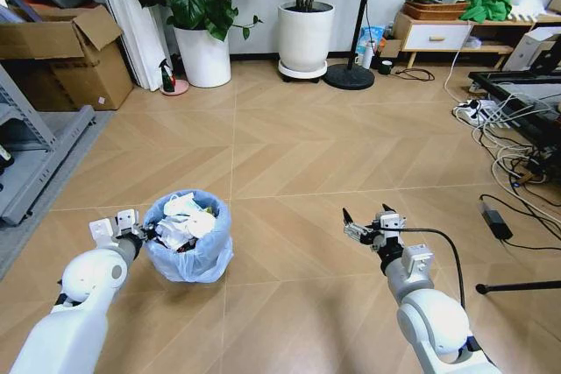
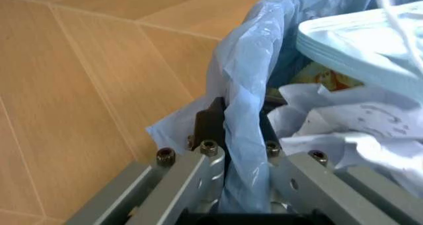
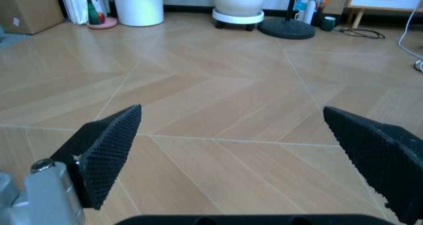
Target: Pick up the trash bin and place the garbage on the floor into it.
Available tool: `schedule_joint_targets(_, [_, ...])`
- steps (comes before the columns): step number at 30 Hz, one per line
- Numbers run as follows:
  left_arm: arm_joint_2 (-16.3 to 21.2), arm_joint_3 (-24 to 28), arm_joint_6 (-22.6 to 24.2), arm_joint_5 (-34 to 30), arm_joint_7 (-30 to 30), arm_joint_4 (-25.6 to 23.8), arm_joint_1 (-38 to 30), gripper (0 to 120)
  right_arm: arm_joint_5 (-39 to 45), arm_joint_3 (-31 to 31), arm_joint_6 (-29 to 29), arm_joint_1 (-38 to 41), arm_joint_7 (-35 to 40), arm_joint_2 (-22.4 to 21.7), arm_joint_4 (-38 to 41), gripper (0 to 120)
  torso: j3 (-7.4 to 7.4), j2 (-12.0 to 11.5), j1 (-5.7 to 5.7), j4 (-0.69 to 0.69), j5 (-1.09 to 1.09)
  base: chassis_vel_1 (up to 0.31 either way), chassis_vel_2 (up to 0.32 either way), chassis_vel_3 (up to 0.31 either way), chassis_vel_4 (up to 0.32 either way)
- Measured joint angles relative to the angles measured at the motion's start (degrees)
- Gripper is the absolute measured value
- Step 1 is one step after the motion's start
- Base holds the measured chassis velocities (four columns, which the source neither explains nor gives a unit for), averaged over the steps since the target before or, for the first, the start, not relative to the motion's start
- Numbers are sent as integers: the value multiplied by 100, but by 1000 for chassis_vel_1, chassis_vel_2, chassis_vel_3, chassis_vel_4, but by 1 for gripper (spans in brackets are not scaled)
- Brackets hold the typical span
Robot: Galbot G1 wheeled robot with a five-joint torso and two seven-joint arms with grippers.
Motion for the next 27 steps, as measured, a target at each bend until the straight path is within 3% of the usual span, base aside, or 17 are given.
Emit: schedule_joint_targets(27, [-161, 64, -146, 59, 73, 465, -149, 1, 63, 101, 32, -12, 22, -5, 25, 100, 0, 0, 0, -1, 0, 0, 0, 0, 0])
